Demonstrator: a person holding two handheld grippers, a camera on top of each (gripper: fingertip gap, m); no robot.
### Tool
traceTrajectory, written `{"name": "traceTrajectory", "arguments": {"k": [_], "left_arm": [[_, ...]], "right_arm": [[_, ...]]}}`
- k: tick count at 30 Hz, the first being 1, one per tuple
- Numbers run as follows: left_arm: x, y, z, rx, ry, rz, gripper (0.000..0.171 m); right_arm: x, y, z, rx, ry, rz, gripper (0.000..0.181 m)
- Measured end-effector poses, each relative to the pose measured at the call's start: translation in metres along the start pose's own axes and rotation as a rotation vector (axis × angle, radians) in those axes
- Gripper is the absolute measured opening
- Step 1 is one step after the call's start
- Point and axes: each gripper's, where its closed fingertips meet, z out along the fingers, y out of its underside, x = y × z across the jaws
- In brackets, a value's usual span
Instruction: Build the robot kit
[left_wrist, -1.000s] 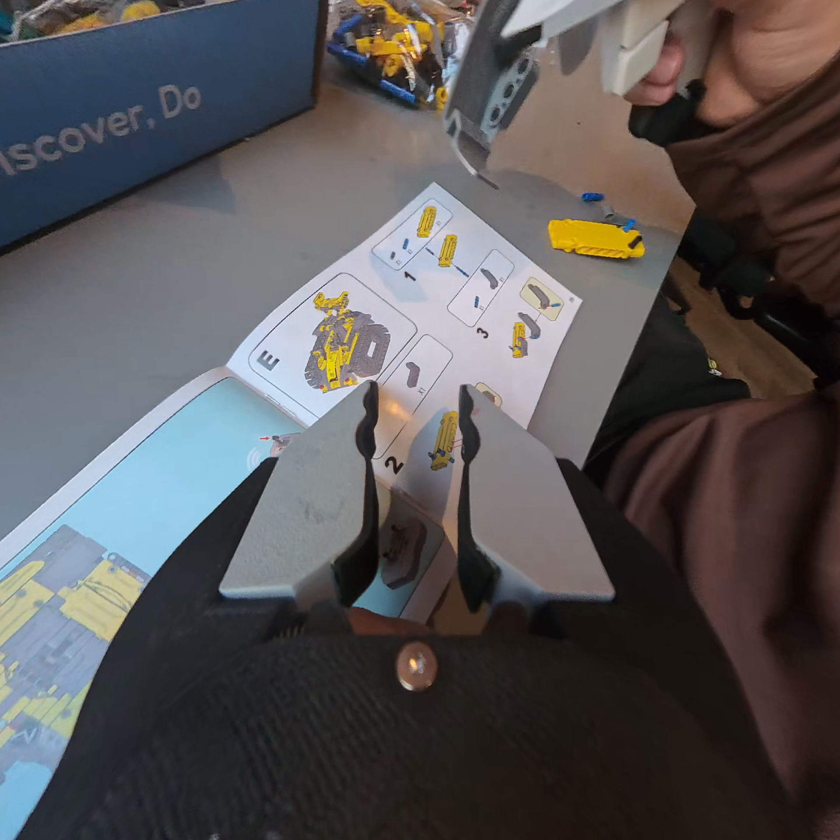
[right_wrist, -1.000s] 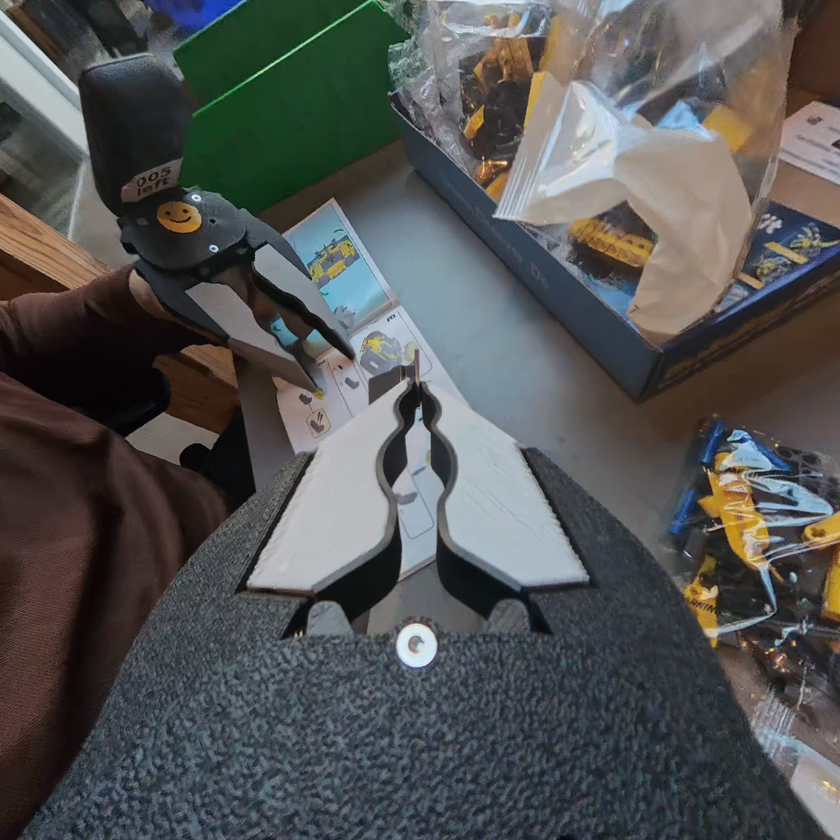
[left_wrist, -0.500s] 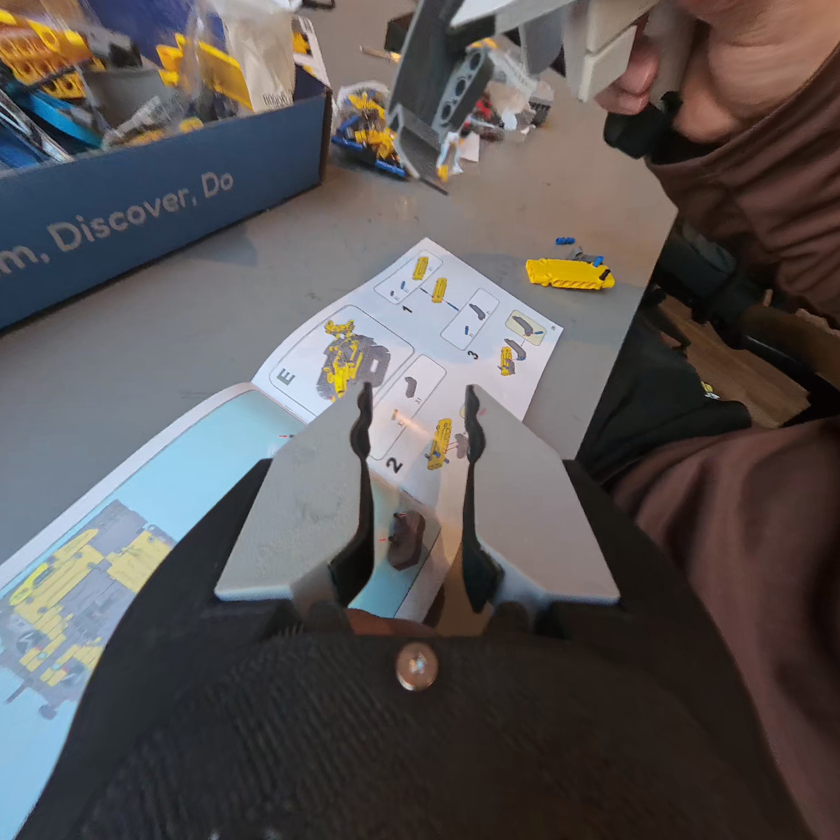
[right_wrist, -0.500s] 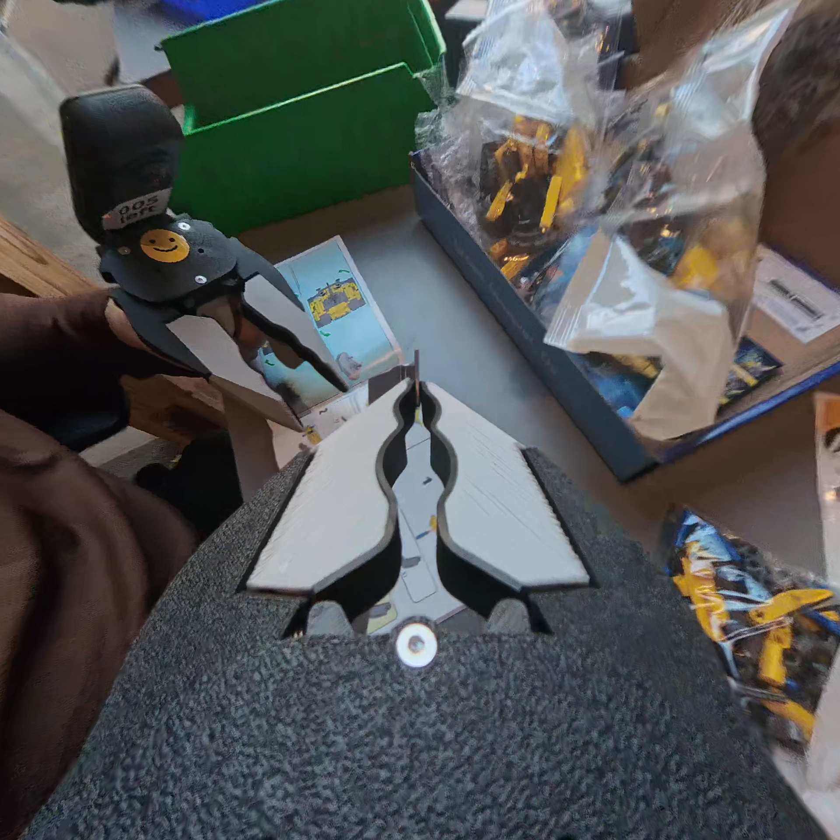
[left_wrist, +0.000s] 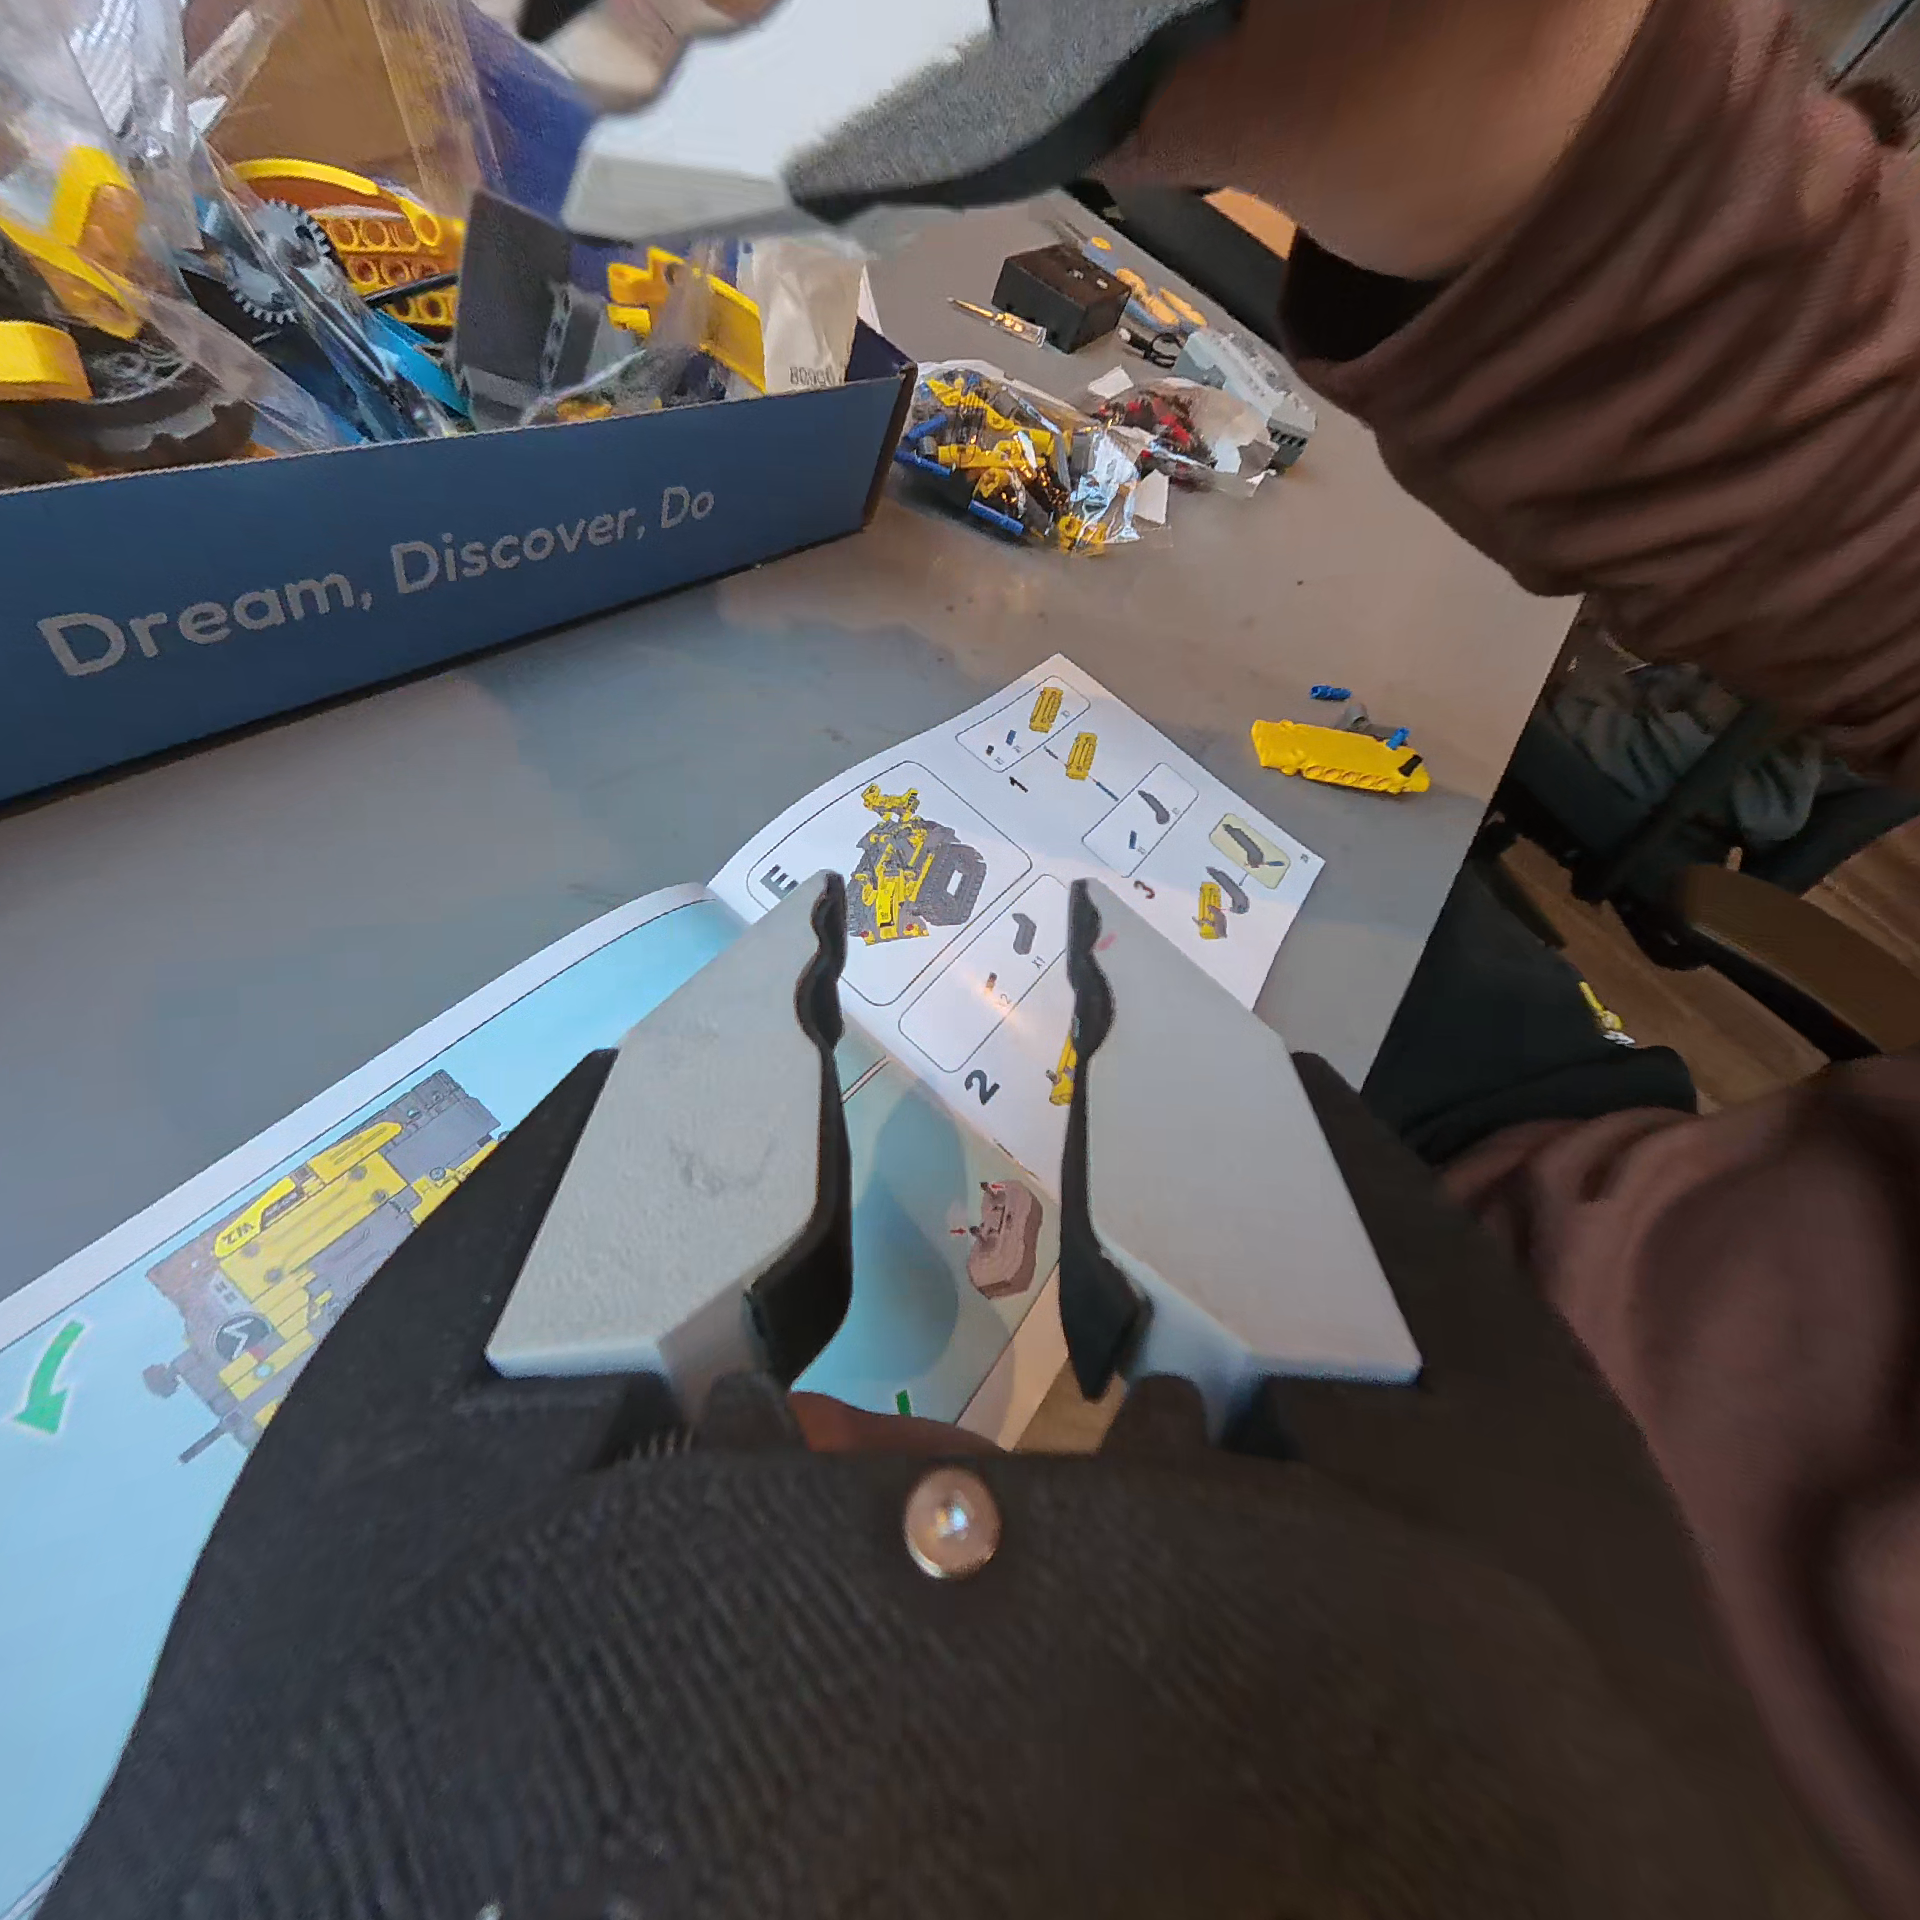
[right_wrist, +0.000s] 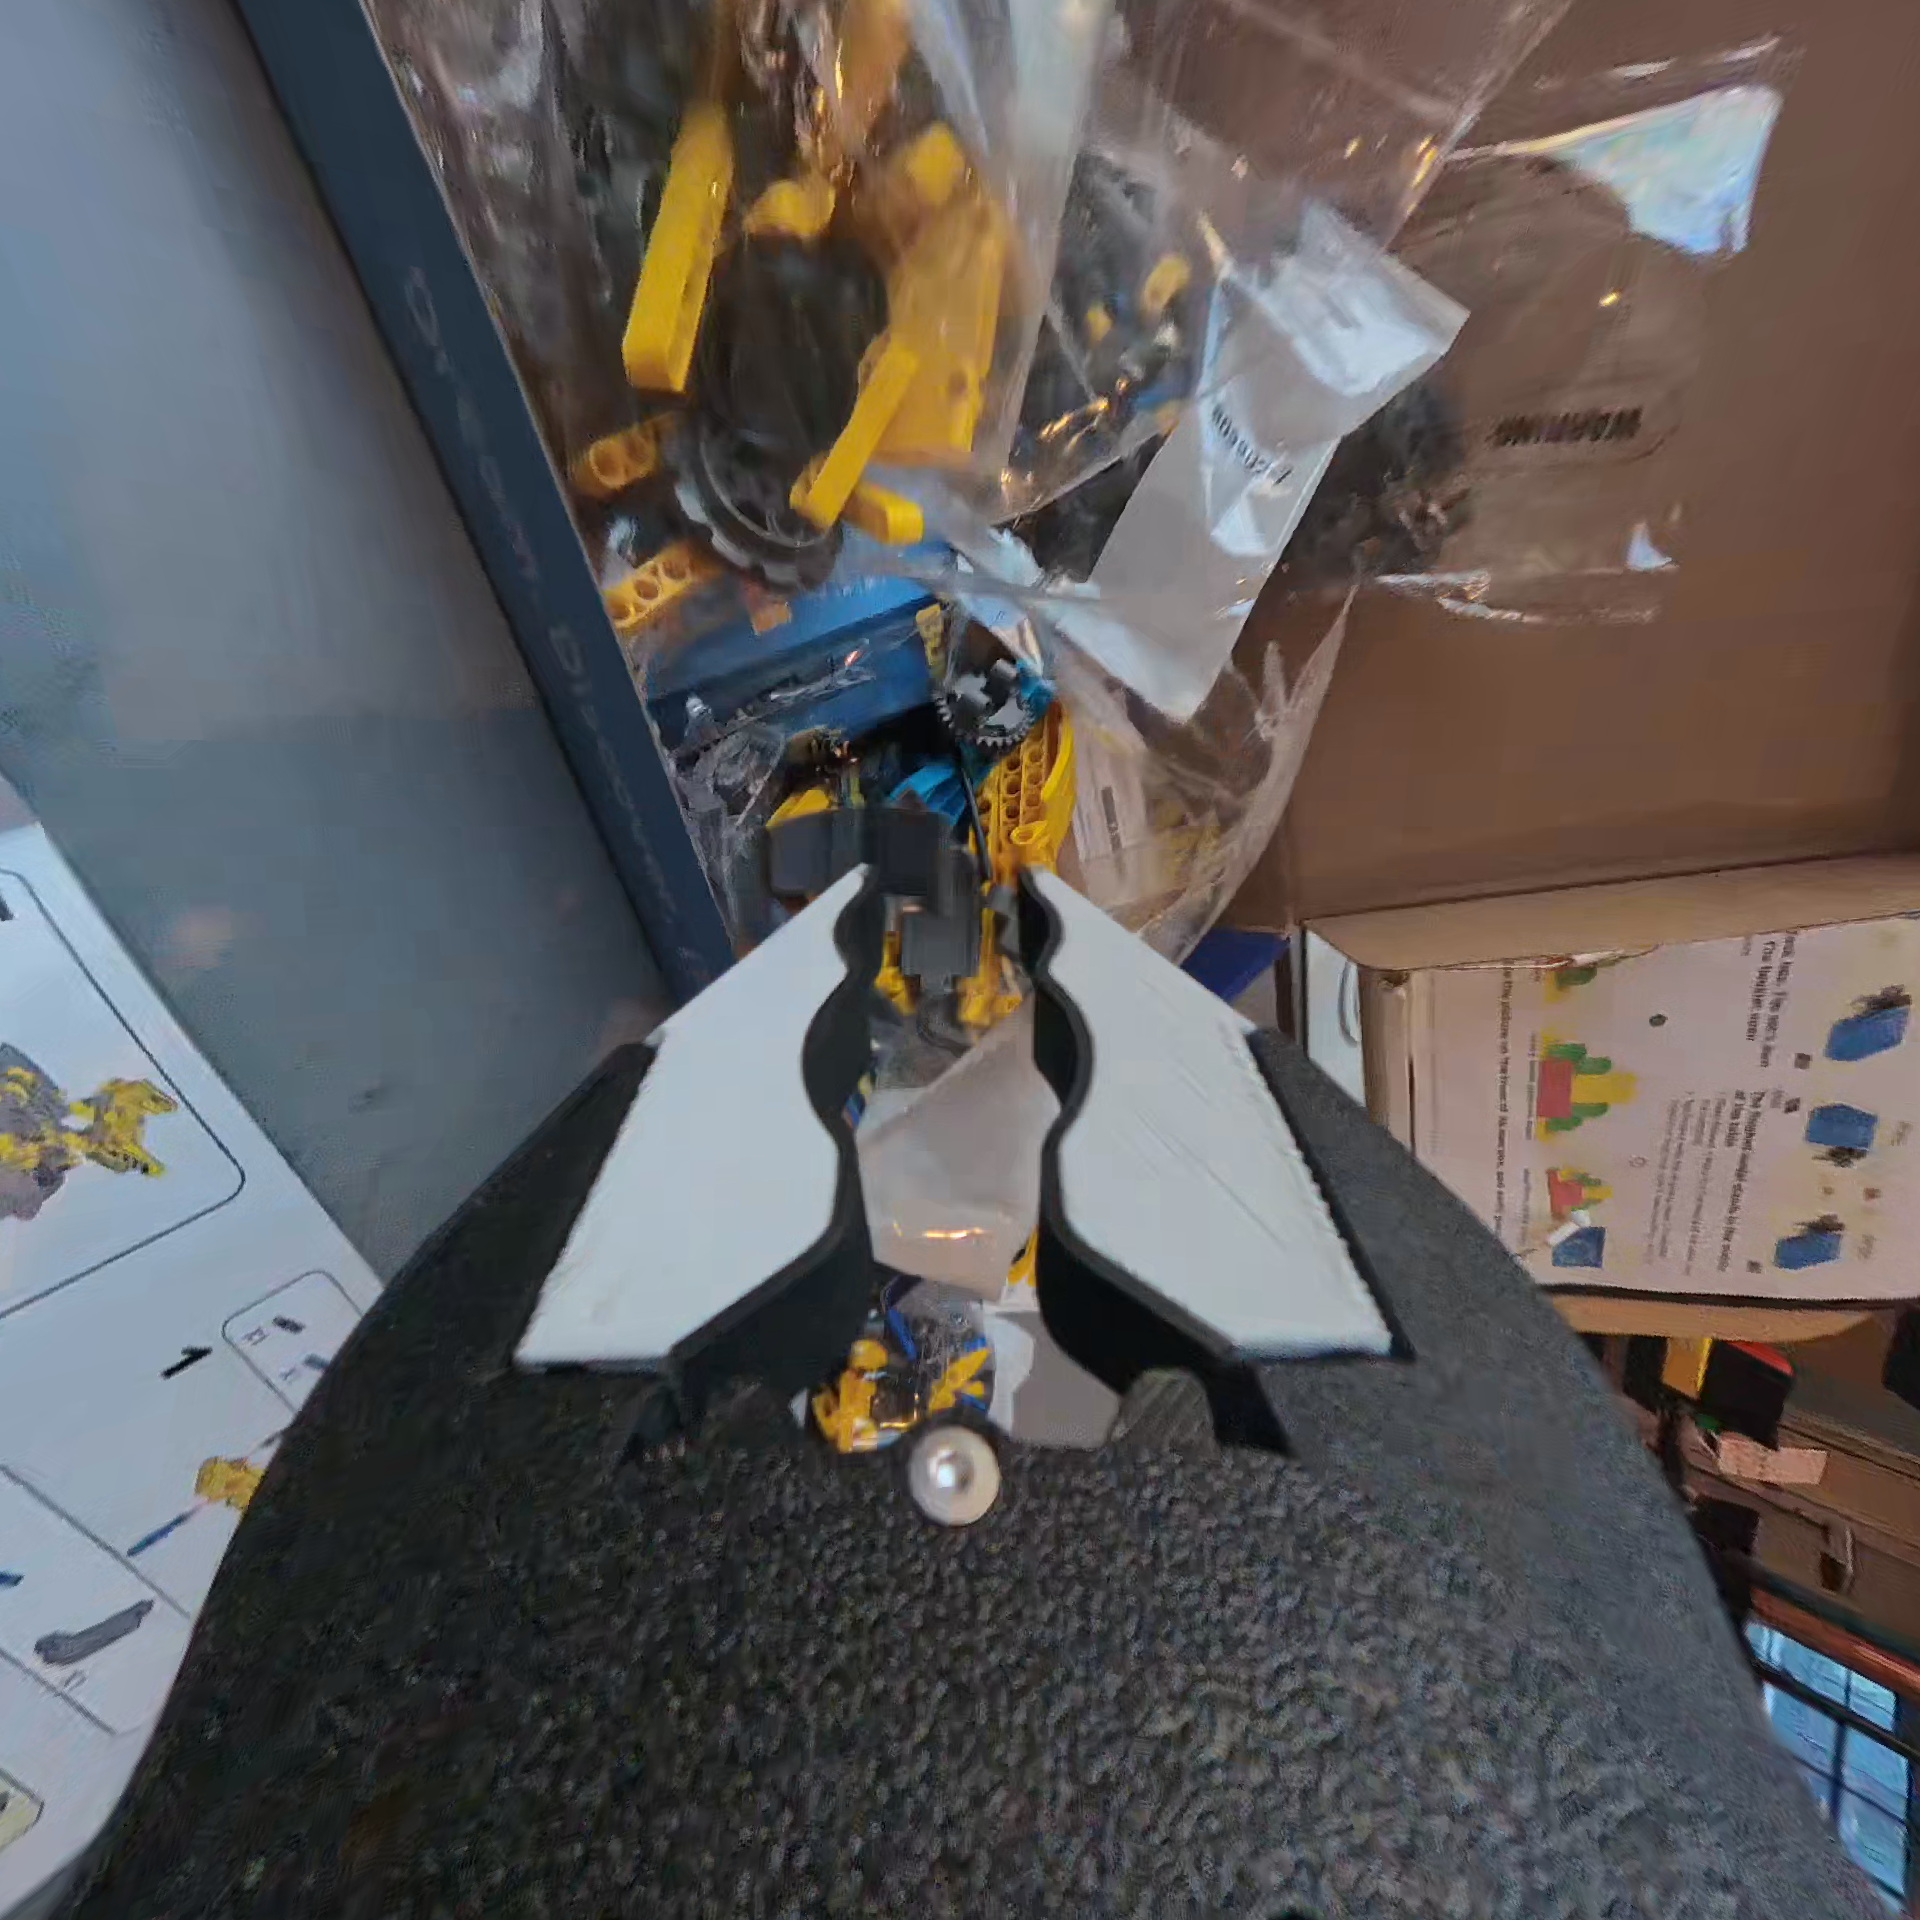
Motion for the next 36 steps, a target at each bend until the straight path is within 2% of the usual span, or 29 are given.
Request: {"name": "traceTrajectory", "arguments": {"k": [2, 5, 7, 9, 12, 14, 15, 17, 18, 19, 21, 22, 25, 32, 36], "left_arm": [[-0.001, -0.002, -0.002, 0.015, 0.011, -0.022, 0.04], [-0.009, -0.004, 0.0, 0.012, -0.02, -0.029, 0.042], [-0.016, -0.017, 0.002, 0.017, -0.073, 0.008, 0.041], [-0.018, -0.043, 0.007, 0.037, -0.092, 0.042, 0.038], [-0.04, -0.088, 0.025, 0.058, -0.199, 0.141, 0.032], [-0.06, -0.106, 0.045, 0.014, -0.241, 0.154, 0.03], [-0.067, -0.111, 0.055, -0.013, -0.243, 0.151, 0.031], [-0.081, -0.12, 0.071, -0.048, -0.274, 0.16, 0.031], [-0.088, -0.122, 0.077, -0.061, -0.301, 0.175, 0.031], [-0.094, -0.122, 0.084, -0.086, -0.322, 0.19, 0.031], [-0.106, -0.12, 0.095, -0.148, -0.366, 0.209, 0.029], [-0.109, -0.118, 0.1, -0.173, -0.371, 0.223, 0.026], [-0.113, -0.118, 0.115, -0.234, -0.372, 0.287, 0.019], [-0.137, -0.105, 0.145, -0.414, -0.414, 0.317, 0.009], [-0.142, -0.1, 0.148, -0.476, -0.425, 0.264, 0.015]], "right_arm": [[-0.004, 0.0, -0.01, 0.032, -0.036, 0.02, 0.028], [0.003, -0.002, -0.043, 0.167, -0.038, 0.12, 0.028], [0.009, 0.005, -0.062, 0.233, -0.042, 0.205, 0.028], [0.009, 0.014, -0.073, 0.284, -0.077, 0.289, 0.028], [0.006, 0.033, -0.078, 0.313, -0.103, 0.355, 0.028], [0.005, 0.037, -0.077, 0.332, -0.126, 0.39, 0.028], [0.002, 0.033, -0.075, 0.351, -0.158, 0.416, 0.032], [-0.001, 0.023, -0.063, 0.346, -0.189, 0.444, 0.055], [0.0, 0.022, -0.051, 0.311, -0.166, 0.432, 0.069], [0.001, 0.023, -0.039, 0.27, -0.138, 0.4, 0.069], [0.0, 0.037, -0.015, 0.178, -0.115, 0.341, 0.042], [-0.002, 0.045, -0.008, 0.154, -0.125, 0.338, 0.034], [0.002, 0.053, -0.016, 0.242, -0.168, 0.431, 0.023], [0.002, 0.063, -0.026, 0.364, -0.288, 0.57, 0.031], [0.007, 0.059, -0.035, 0.441, -0.291, 0.594, 0.031]]}}
